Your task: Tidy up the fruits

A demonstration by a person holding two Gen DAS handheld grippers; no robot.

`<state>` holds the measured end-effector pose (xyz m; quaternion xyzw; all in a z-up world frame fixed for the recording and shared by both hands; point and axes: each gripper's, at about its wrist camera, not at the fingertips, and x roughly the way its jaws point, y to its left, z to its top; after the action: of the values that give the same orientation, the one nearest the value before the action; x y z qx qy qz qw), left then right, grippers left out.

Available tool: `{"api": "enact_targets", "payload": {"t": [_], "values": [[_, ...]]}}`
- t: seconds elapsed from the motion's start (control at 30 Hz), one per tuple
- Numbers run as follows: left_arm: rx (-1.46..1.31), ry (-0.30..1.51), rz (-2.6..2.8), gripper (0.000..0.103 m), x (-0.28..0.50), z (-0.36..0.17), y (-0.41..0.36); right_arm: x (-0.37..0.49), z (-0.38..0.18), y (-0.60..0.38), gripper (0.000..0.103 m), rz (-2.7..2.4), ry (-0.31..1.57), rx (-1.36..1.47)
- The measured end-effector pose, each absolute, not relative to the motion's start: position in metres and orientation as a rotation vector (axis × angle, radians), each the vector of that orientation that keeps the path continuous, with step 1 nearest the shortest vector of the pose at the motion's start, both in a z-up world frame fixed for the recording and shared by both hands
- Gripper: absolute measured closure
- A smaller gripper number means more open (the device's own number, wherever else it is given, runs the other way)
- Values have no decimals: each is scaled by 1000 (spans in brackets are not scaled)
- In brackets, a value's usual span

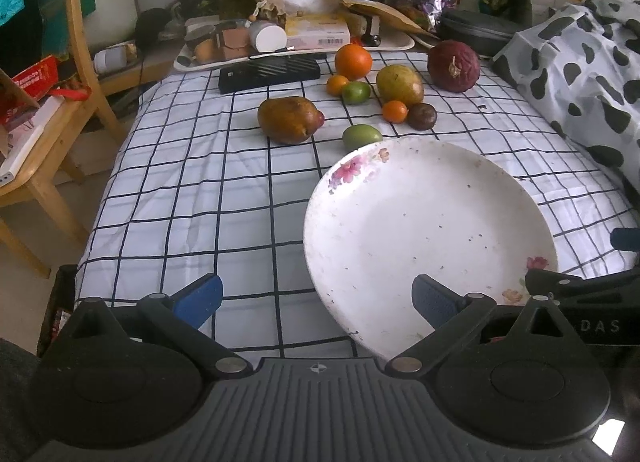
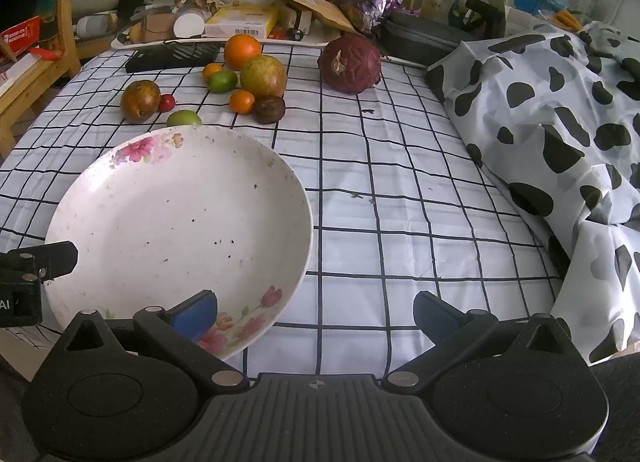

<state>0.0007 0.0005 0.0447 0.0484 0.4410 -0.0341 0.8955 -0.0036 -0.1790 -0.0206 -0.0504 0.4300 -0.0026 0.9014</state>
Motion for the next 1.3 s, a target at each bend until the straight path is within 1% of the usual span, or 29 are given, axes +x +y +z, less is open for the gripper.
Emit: {"api": "enact_targets", "payload": {"t": [1.1,1.3], "values": [[24,905,-76,1,14,45,-1,-3,-21,-185,0,-19,893,-65],[64,893,-128,1,15,44,-9,-2,-20,-185,0,-19,893,-65]]}}
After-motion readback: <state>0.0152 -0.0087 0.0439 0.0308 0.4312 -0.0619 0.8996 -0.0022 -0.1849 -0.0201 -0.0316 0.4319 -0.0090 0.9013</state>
